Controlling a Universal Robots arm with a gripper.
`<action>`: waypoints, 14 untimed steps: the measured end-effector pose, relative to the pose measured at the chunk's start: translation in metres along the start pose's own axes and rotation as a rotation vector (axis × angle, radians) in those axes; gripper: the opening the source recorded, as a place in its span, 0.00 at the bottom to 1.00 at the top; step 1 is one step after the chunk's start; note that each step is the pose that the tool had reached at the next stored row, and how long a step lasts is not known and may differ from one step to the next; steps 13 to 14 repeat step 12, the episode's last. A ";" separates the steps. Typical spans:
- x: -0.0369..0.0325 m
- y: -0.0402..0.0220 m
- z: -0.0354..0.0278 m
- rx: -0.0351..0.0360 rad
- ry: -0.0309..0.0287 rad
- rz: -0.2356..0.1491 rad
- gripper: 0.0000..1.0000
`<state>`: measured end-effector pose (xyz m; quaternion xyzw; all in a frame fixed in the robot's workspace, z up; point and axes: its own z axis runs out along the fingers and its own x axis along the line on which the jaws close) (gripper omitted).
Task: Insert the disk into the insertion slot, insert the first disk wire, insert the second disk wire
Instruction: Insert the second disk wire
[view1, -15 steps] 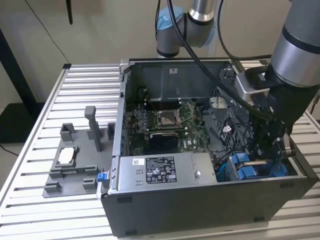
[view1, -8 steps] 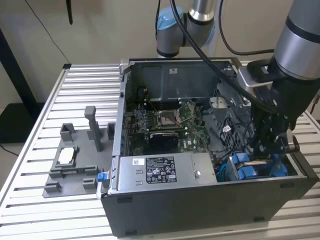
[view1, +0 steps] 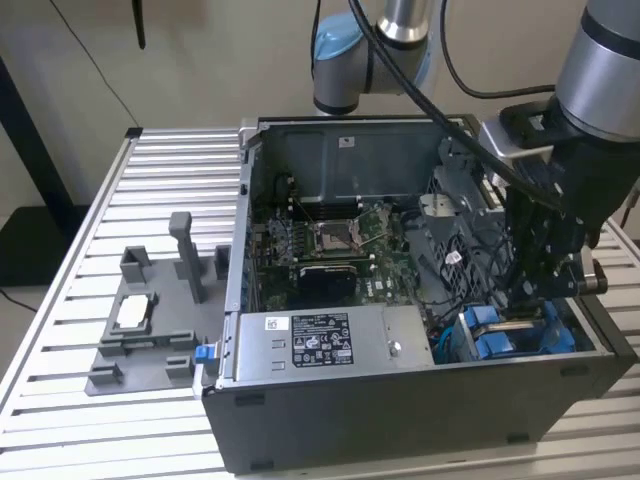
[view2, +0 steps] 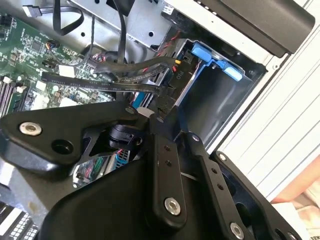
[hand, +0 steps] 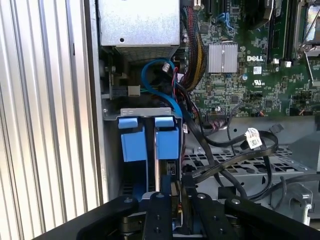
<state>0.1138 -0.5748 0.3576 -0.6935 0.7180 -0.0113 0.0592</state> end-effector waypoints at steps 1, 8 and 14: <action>-0.0001 -0.0001 -0.0013 0.0000 0.0000 0.000 0.24; -0.0006 -0.0008 -0.0079 0.0000 -0.0001 0.000 0.24; -0.0006 -0.0008 -0.0081 0.0000 0.0000 0.000 0.24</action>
